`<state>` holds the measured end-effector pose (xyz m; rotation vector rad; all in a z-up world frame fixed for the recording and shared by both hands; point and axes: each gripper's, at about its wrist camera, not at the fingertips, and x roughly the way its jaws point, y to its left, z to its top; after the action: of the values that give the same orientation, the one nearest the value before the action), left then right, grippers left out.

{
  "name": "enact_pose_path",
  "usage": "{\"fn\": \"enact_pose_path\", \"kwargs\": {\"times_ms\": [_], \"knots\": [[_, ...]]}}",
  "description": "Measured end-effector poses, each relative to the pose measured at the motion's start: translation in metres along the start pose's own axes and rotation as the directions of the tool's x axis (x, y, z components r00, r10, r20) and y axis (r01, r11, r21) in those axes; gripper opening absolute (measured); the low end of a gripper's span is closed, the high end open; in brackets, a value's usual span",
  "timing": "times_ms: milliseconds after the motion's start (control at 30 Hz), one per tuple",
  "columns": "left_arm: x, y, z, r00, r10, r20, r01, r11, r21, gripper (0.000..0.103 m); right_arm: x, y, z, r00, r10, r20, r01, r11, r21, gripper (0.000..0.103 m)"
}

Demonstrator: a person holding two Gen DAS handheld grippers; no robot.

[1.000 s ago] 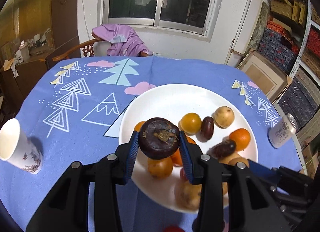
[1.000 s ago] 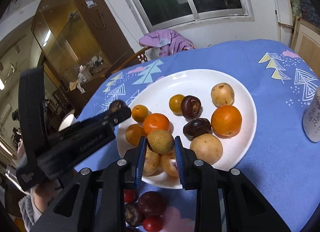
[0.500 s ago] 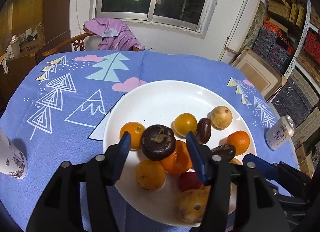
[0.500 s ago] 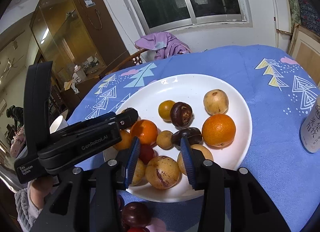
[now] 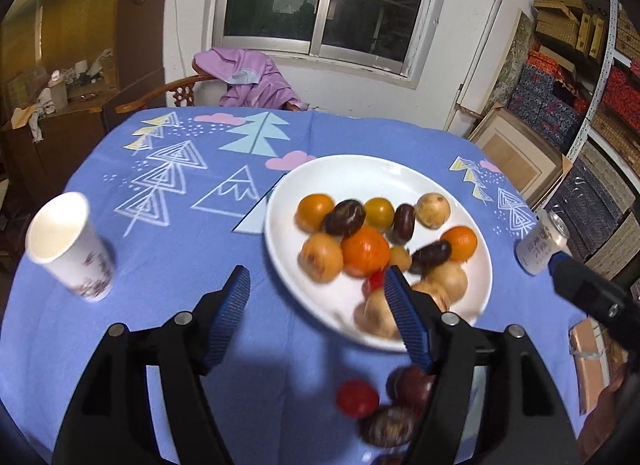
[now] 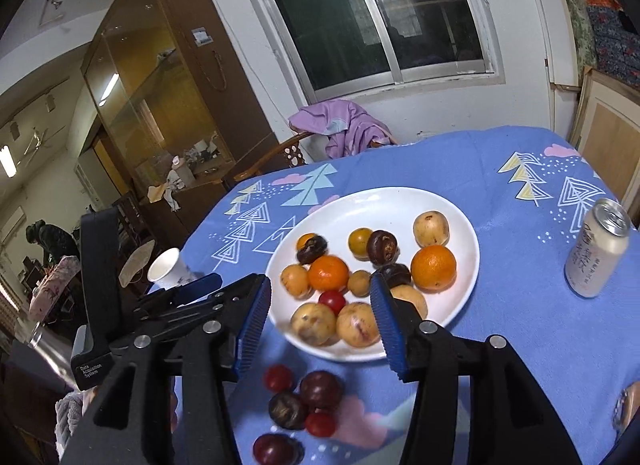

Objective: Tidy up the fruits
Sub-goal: 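Move both tools back toward the remaining fruit pile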

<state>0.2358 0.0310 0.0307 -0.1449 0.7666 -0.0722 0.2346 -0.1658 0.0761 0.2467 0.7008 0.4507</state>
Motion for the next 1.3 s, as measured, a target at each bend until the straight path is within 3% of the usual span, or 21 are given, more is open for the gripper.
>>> {"fn": "enact_pose_path", "kwargs": {"times_ms": [67,167,300,567,933,1033,1233,1300], "knots": [[-0.014,0.003,-0.016,1.0,0.006,0.005,-0.006,1.0,0.0,0.076,-0.013,0.002,-0.01,1.0,0.005,0.002,-0.005,1.0,-0.003,0.054],[-0.03,0.006,-0.045,1.0,0.031,0.002,-0.031,0.999,0.018,0.076,-0.025,-0.003,-0.031,1.0,-0.01,0.005,0.01,1.0,0.004,0.066],[-0.027,0.008,-0.067,0.999,0.039,-0.031,-0.038,0.999,0.028,0.076,-0.024,-0.019,-0.057,0.999,-0.026,-0.045,0.027,0.999,0.04,0.067],[-0.001,-0.001,-0.065,0.995,0.0,-0.101,0.005,0.999,0.049,0.076,-0.014,-0.044,-0.062,0.996,-0.009,-0.092,0.023,0.989,0.149,0.067],[0.025,-0.009,-0.068,0.986,0.005,-0.166,0.005,0.998,0.061,0.077,-0.012,-0.041,-0.065,0.995,-0.012,-0.104,0.027,0.989,0.144,0.068],[0.027,-0.007,-0.069,0.986,0.031,-0.162,-0.02,0.997,0.069,0.087,-0.013,-0.043,-0.064,0.995,-0.01,-0.103,0.025,0.988,0.151,0.069],[0.008,0.026,-0.064,0.988,0.088,-0.123,-0.087,0.996,0.014,0.087,-0.014,-0.047,-0.064,0.995,-0.005,-0.1,0.022,0.986,0.168,0.069],[-0.002,0.039,-0.061,0.992,0.071,-0.107,-0.075,0.997,-0.032,0.086,-0.015,-0.047,-0.064,0.995,-0.002,-0.1,0.019,0.985,0.17,0.069]]}}
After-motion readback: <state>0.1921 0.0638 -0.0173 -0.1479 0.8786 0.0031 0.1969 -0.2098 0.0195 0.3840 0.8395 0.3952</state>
